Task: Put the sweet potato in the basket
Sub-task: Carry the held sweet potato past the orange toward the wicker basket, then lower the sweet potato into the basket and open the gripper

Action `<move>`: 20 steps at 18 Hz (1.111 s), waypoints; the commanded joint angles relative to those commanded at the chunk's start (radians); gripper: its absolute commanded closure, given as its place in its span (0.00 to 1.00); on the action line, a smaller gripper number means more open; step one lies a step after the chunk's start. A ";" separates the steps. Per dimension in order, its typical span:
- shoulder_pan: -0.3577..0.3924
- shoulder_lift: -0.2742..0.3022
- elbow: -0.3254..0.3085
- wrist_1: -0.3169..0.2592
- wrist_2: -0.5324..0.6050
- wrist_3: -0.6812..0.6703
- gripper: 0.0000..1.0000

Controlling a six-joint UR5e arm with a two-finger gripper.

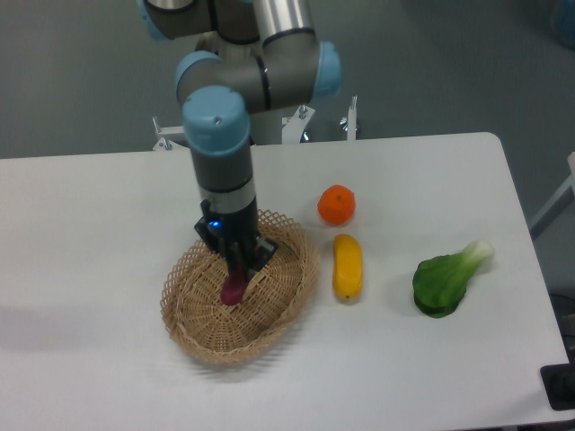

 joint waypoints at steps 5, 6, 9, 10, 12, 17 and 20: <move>-0.017 -0.051 -0.009 0.002 0.029 0.060 0.73; -0.018 -0.054 -0.009 0.002 0.029 0.072 0.73; -0.017 -0.052 -0.005 0.003 0.029 0.073 0.56; -0.017 -0.049 -0.002 0.003 0.029 0.073 0.36; -0.015 -0.039 0.003 0.002 0.031 0.074 0.10; -0.005 0.006 0.084 -0.006 0.032 0.059 0.00; 0.061 0.029 0.142 -0.008 0.031 0.050 0.00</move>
